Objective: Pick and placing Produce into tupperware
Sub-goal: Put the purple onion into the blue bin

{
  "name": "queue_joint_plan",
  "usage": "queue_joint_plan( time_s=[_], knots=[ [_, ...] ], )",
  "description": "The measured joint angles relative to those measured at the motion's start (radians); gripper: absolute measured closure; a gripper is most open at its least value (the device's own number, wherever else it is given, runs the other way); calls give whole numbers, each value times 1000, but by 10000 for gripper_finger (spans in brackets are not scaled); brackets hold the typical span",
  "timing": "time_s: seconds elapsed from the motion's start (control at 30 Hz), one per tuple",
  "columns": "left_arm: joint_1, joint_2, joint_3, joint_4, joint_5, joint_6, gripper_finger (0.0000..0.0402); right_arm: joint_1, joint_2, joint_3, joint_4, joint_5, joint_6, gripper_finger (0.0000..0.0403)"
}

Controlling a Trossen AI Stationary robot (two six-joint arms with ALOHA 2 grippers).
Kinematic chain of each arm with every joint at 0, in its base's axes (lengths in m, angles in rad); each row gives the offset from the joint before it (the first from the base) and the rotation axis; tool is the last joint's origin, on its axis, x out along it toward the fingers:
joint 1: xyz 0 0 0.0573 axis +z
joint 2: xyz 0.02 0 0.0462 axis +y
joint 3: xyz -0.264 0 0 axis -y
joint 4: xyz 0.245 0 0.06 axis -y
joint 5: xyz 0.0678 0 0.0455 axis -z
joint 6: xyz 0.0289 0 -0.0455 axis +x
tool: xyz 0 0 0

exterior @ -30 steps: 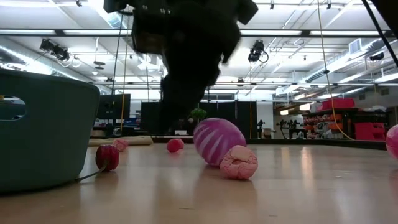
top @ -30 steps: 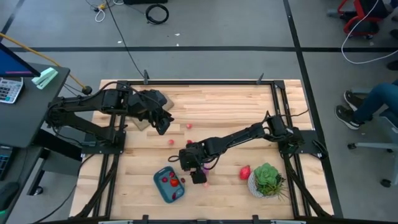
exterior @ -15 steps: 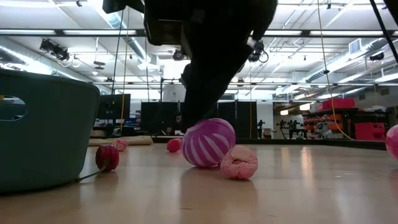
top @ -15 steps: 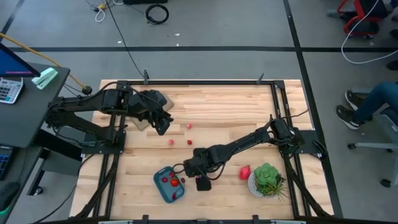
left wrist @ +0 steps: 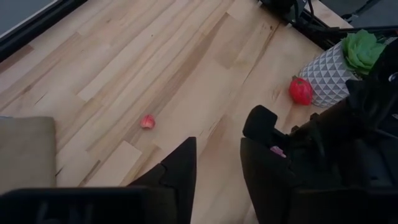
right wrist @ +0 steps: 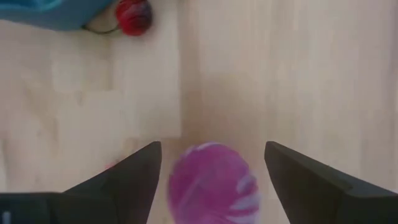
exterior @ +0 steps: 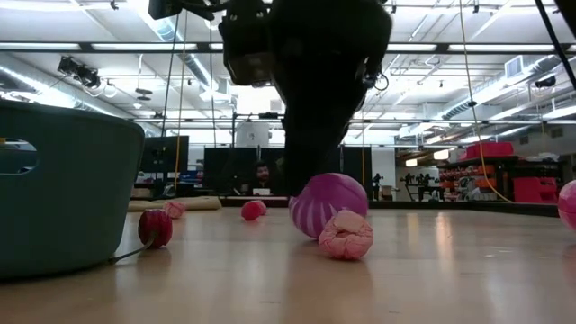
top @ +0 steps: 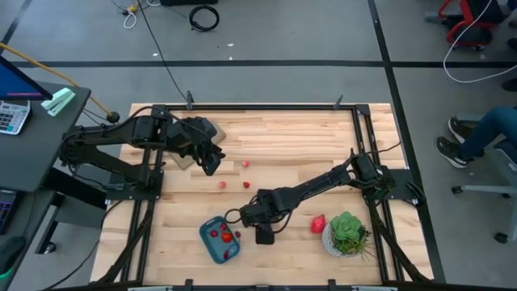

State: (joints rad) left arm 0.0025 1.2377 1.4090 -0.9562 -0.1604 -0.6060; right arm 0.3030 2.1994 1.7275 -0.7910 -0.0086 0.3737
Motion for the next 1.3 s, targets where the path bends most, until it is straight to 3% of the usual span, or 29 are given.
queue_joint_plan(
  time_s=[0.4, 1.3],
  knots=[
    [0, 0, 0, 0, 0, 10, 268, 19, 0, 0, -67, 57, 77, 107],
    [0, 0, 0, 0, 0, 27, 273, 15, 1, -11, -144, 56, 168, 108]
  ],
)
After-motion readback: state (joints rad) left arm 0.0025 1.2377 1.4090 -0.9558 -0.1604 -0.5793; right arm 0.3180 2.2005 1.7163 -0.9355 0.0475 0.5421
